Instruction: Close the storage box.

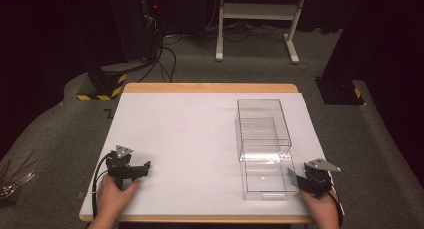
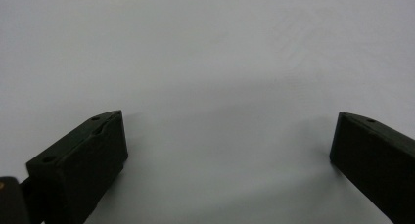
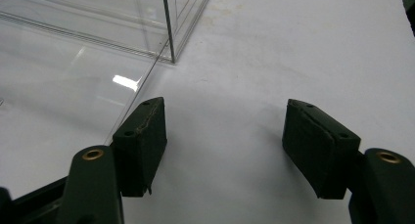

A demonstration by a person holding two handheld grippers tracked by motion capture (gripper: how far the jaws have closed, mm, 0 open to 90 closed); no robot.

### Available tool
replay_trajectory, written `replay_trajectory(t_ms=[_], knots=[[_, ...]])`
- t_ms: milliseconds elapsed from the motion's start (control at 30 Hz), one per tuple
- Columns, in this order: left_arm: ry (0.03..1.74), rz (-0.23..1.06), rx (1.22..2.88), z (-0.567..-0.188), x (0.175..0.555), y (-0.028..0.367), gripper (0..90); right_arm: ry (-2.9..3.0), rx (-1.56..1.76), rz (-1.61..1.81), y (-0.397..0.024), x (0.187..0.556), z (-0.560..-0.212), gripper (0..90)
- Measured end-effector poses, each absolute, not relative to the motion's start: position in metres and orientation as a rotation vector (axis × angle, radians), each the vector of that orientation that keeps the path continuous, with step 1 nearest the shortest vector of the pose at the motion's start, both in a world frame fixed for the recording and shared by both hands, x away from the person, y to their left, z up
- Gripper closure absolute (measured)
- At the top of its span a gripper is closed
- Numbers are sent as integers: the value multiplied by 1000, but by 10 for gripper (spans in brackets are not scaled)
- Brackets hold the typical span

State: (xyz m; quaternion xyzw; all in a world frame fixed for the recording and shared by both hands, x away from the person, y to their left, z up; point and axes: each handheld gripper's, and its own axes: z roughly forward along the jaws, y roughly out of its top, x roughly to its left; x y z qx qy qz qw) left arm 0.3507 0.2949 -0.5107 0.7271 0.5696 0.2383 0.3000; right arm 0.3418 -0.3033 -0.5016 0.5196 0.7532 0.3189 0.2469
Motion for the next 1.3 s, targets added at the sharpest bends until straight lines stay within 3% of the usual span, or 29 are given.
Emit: replay_trajectory(t_ms=[1300], knots=[[1511,634,1933,-511,351,295,7,1958,1313,985,-305,325,-474,308]])
